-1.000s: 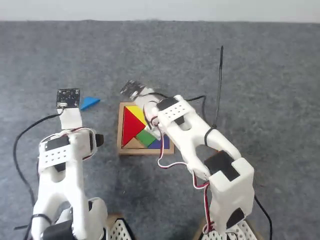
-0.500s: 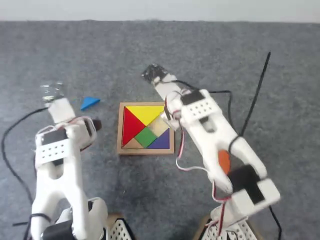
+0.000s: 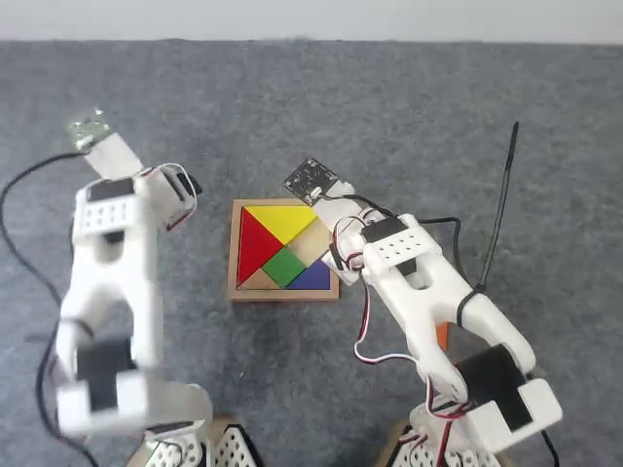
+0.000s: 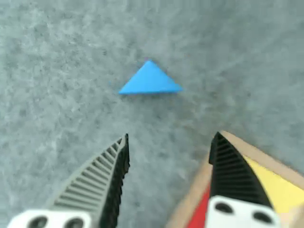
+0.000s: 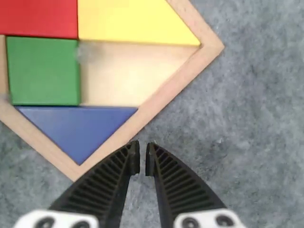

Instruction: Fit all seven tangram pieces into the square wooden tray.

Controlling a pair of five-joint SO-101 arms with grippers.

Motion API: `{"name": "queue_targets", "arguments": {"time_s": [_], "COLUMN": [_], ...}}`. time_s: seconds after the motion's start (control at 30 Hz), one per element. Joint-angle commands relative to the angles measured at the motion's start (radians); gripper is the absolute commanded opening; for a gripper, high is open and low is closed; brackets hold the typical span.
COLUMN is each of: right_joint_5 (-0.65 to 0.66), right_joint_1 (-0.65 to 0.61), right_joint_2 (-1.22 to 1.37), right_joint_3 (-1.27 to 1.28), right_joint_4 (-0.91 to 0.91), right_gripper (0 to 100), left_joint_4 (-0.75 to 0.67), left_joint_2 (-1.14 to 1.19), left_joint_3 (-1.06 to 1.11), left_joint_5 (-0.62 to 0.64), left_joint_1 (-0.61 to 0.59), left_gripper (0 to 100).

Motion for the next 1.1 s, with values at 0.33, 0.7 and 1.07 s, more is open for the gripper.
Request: {"name": "queue_targets", "arguments": {"time_s": [0.33,0.7,1.07], "right_joint_5": [-0.008,-0.009,-0.008], "right_joint_1": [0.013,0.012,0.012], "right_joint_2": [-0.064,-0.064,-0.064], "right_joint_3": [0.026,0.038,0.038], "right_joint_4": [-0.045,-0.061,-0.062], "right_gripper": [3.0,3.0,3.0], "left_joint_4": [0.046,-0.094,0.368], "left_joint_2": [0.219,0.377,0.904], "left_joint_3": [-0.311,-0.417,-1.145], "left_joint_5": [-0.178,-0.956,-1.258], "left_joint_1": [-0.057,-0.051,-0.028], "left_gripper": [26,27,27]}}
